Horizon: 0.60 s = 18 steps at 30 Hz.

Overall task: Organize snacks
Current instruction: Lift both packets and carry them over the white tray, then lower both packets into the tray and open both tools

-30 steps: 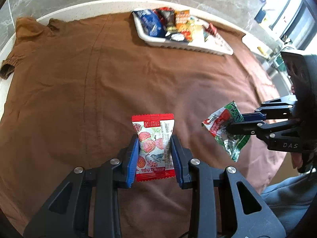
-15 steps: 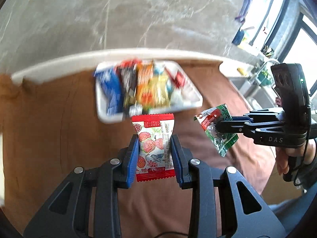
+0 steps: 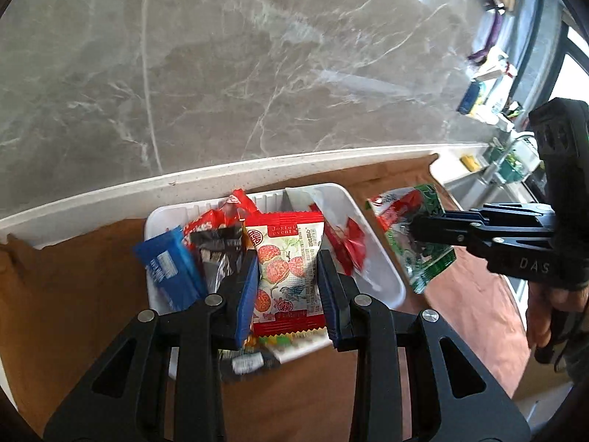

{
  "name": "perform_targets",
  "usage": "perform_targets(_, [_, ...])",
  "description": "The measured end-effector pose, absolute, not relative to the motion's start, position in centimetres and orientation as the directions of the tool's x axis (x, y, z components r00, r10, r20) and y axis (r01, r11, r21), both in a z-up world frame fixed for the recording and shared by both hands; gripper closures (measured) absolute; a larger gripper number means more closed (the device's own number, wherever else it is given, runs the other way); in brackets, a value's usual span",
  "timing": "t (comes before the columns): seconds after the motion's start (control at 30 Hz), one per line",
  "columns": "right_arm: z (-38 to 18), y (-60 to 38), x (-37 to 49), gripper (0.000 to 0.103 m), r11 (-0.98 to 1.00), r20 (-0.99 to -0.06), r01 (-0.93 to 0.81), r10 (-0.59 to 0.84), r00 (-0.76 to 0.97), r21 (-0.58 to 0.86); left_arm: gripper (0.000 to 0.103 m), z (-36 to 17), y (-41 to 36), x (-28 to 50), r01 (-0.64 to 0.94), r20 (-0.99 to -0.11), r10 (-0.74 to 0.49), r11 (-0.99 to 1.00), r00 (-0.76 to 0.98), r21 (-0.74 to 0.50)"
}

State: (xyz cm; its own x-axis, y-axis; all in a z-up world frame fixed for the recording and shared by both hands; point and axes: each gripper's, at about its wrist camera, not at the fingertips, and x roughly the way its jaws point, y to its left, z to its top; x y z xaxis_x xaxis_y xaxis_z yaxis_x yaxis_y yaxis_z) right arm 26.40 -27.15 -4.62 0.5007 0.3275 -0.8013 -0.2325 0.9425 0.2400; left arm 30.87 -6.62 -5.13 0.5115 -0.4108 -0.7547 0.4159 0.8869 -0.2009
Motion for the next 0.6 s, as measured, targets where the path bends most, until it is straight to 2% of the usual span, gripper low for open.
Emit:
perform_targets(0.33, [-9.2, -25.2, 31.7, 0.086, 0.952, -0.847, -0.208, 0.295, 0.441, 0.223, 0.074, -11.2, -8.6, 35.1, 0.339, -0.809, -0.319, 0.927, 0.493, -0.159])
perform_targets(0.6, [-11.8, -24.6, 32.9, 0.086, 0.962, -0.875, -0.194, 0.256, 0.410, 0.191, 0.074, -12.9, -9.2, 36.3, 0.322, -0.819, -0.295, 0.936, 0.493, -0.143])
